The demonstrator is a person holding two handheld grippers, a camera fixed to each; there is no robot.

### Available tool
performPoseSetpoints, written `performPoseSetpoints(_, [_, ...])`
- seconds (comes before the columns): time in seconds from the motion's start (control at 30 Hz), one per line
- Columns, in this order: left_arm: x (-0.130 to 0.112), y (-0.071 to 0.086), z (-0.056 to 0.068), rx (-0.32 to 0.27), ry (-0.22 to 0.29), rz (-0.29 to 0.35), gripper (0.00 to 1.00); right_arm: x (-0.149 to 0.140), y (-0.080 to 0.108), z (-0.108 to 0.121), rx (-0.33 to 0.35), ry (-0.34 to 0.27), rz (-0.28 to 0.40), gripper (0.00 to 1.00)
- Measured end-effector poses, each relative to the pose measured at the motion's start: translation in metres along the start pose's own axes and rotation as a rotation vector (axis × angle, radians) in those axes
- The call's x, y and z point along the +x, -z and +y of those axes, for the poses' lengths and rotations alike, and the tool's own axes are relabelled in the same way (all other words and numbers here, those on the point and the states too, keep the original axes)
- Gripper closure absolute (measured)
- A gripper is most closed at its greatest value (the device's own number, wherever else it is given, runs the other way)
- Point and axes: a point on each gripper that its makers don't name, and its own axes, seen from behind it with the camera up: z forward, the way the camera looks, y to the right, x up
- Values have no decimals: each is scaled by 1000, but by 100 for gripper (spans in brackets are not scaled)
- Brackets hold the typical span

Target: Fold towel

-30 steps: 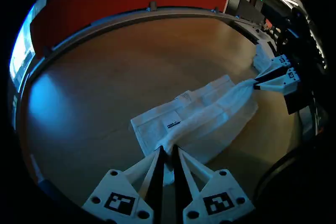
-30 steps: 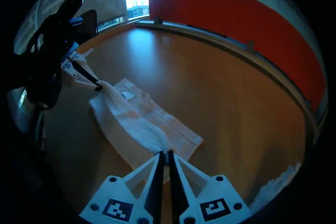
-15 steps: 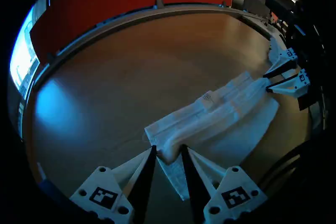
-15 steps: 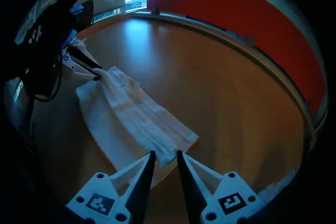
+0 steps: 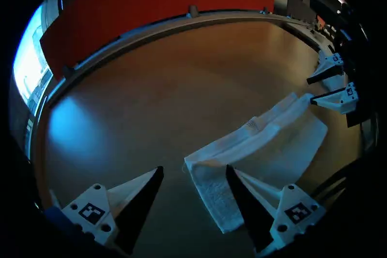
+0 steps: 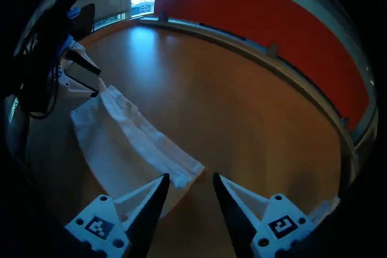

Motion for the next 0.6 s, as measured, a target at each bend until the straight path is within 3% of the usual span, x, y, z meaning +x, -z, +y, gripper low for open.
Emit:
performPoseSetpoints(0.1, [-1, 4, 0, -1, 15, 3, 4, 0, 3, 3, -11, -4, 6, 26])
performPoseSetpoints(0.33, [-6, 18, 1, -2, 37, 15, 4, 0, 13, -1, -17, -15, 20, 12])
performPoseSetpoints(0.6, [-23, 41, 7, 6, 52, 17, 4, -8, 32, -19, -11, -40, 36, 11])
